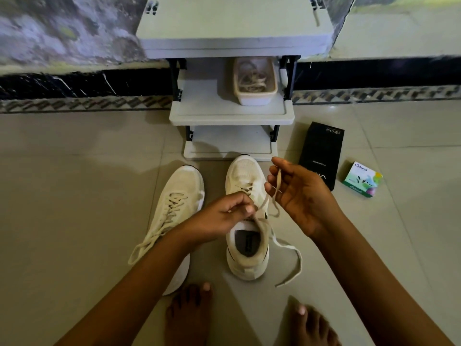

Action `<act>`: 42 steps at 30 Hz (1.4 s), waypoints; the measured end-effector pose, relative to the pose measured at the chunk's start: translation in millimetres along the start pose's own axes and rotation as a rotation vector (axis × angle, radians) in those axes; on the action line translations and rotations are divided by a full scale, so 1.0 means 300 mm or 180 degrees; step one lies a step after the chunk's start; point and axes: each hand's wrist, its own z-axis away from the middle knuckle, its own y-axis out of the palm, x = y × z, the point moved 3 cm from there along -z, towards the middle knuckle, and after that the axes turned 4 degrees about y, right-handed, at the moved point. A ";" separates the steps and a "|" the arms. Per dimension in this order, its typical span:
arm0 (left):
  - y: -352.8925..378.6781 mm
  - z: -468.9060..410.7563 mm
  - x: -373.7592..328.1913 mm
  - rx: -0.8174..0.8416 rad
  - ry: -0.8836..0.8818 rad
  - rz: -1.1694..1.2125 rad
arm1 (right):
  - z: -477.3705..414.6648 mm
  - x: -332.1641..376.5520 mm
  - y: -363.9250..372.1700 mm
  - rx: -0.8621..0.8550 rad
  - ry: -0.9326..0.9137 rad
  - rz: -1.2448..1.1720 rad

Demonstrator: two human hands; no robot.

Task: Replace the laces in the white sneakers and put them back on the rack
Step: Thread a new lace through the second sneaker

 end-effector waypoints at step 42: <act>-0.049 0.021 0.082 -0.0976 0.0001 -0.1277 | -0.013 -0.179 -0.117 -0.0165 -0.0692 0.3316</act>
